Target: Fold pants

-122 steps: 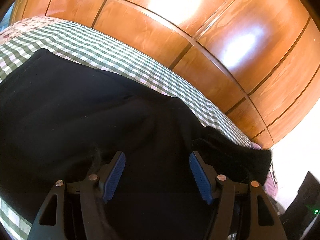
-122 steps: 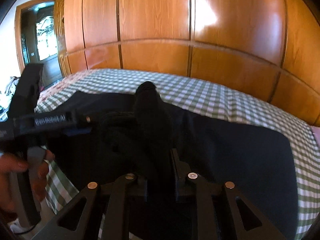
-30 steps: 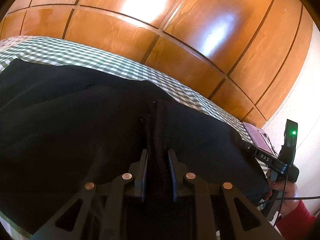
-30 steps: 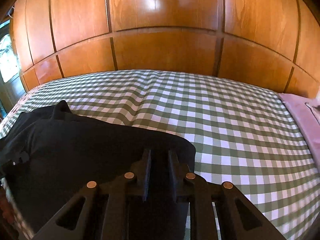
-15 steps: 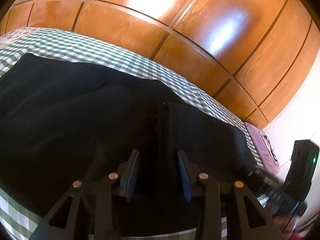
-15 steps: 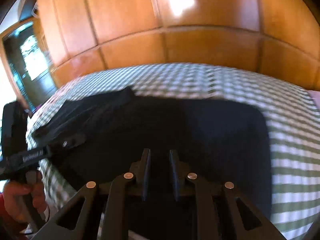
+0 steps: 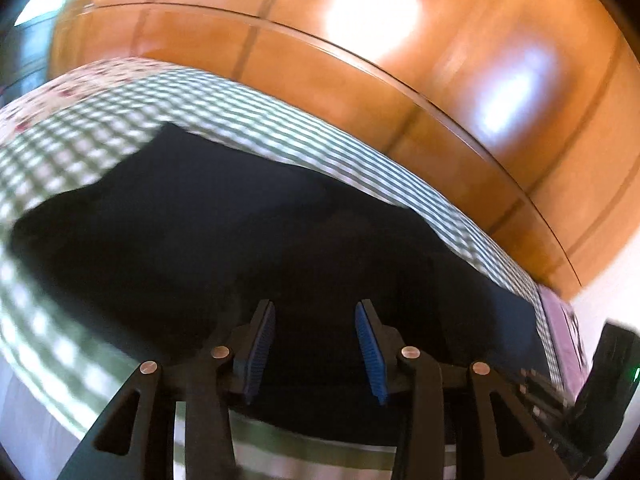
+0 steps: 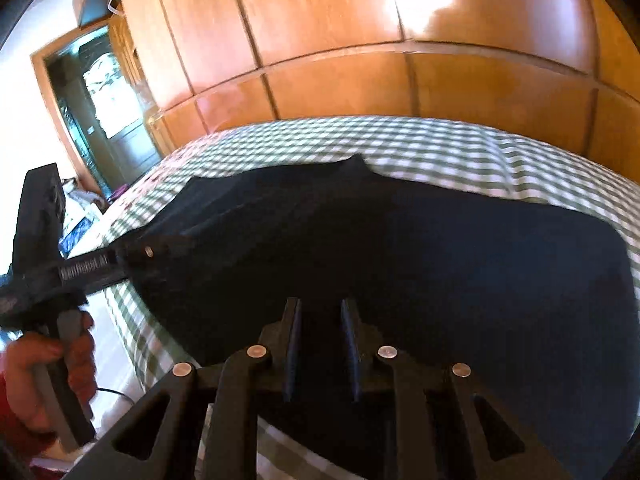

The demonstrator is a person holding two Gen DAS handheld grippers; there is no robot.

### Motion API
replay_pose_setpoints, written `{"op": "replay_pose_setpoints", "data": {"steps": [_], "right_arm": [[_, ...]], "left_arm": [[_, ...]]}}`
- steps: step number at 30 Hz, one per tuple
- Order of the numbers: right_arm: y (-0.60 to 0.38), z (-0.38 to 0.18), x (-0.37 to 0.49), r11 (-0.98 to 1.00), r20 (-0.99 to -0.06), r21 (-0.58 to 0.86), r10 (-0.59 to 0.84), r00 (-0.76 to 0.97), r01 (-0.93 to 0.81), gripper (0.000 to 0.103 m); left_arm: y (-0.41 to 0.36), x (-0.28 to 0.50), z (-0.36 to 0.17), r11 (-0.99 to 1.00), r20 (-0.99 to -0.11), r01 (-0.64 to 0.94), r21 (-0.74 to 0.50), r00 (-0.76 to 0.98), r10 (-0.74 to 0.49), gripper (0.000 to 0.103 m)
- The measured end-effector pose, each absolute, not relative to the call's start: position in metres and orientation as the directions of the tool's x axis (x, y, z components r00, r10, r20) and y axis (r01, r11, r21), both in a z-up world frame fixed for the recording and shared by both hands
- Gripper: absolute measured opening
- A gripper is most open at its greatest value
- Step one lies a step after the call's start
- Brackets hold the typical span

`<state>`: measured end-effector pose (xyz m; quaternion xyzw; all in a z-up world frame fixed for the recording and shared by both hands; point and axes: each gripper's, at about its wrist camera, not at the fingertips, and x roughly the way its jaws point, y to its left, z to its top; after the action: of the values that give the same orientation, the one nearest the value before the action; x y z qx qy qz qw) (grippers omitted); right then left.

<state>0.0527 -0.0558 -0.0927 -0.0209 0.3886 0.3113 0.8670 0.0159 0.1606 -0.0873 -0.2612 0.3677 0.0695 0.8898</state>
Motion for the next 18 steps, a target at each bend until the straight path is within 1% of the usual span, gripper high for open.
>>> {"op": "replay_pose_setpoints", "data": {"steps": [4,10,16,18], "right_arm": [[-0.046,-0.101,0.047,0.809,-0.690,0.157,0.500,0.523,-0.566,0.022],[-0.057,-0.105,0.051,0.805,-0.674,0.232,0.538,0.506,-0.546,0.021],[-0.055,-0.105,0.049,0.805,-0.672,0.218,0.534,0.514,-0.551,0.021],[-0.055,-0.105,0.049,0.804,-0.670,0.223,0.537,0.513,-0.551,0.021]], "left_arm": [[0.198,-0.004,-0.087,0.793,-0.699,-0.440,-0.421,0.715,0.026,0.043],[0.232,-0.031,-0.085,0.713,-0.696,-0.557,-0.426,0.705,0.135,0.043],[0.253,-0.054,-0.092,0.627,-0.712,-0.642,-0.440,0.675,0.192,0.043],[0.259,-0.058,-0.099,0.611,-0.723,-0.654,-0.446,0.665,0.185,0.044]]}}
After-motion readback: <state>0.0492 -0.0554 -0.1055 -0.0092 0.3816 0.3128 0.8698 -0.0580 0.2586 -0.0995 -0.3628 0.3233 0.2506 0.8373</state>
